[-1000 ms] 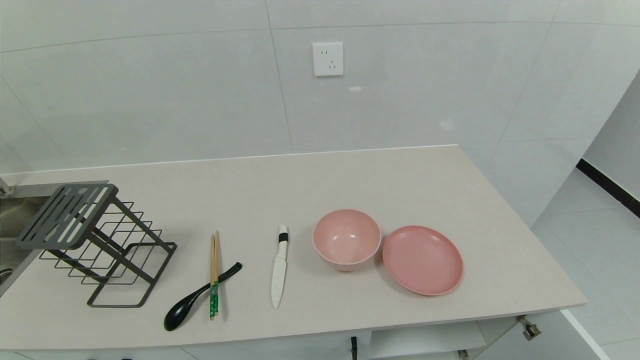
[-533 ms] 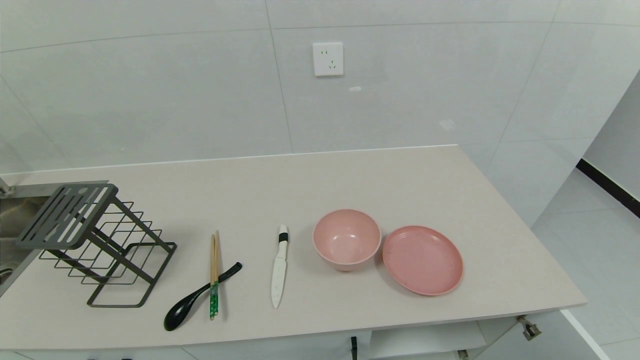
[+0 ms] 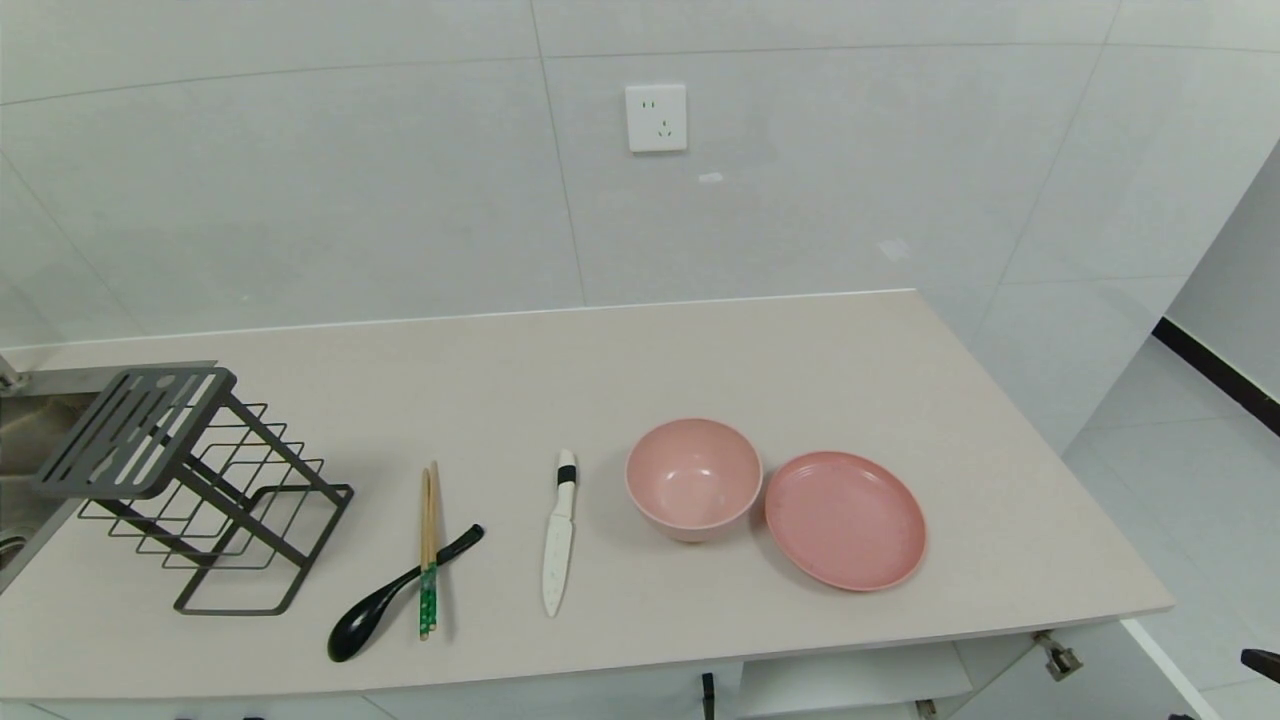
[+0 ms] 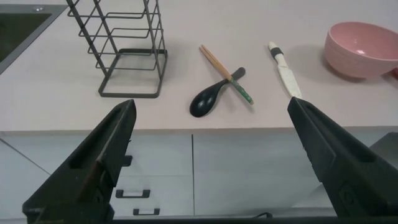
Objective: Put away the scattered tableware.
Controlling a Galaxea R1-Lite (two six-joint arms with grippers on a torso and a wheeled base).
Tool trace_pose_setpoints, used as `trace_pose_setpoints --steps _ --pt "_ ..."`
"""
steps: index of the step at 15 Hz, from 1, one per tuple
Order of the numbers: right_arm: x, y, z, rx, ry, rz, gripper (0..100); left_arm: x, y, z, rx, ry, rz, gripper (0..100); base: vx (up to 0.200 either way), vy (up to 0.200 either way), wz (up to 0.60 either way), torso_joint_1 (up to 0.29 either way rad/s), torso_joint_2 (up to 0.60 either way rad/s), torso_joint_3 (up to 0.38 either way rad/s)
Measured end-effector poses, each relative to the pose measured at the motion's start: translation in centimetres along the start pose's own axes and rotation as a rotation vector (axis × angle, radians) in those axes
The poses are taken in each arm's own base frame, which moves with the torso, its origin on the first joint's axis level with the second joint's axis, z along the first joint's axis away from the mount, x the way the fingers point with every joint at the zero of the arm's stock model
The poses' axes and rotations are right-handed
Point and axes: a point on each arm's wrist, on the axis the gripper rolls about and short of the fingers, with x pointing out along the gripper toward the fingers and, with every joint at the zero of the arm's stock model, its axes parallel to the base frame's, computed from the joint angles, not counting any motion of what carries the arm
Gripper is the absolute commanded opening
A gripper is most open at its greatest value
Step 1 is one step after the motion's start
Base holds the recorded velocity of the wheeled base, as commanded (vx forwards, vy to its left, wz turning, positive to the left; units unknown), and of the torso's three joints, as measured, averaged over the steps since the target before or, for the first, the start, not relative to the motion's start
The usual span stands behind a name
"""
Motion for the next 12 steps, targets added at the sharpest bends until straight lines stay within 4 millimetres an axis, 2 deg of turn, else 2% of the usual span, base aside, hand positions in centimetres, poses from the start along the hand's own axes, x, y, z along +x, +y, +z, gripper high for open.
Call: trace_pose_setpoints --steps 5,12 --pt "3.3 -1.1 1.6 -0.002 0.027 0.013 100 0.0 0.0 0.0 0.002 0.000 0.000 100 0.000 0.000 0.00 0.000 0.00 0.000" --pt "8.3 -2.2 3.3 -0.043 0.154 0.071 100 0.0 0.0 0.0 0.002 0.000 0.000 100 0.000 0.000 0.00 0.000 0.00 0.000"
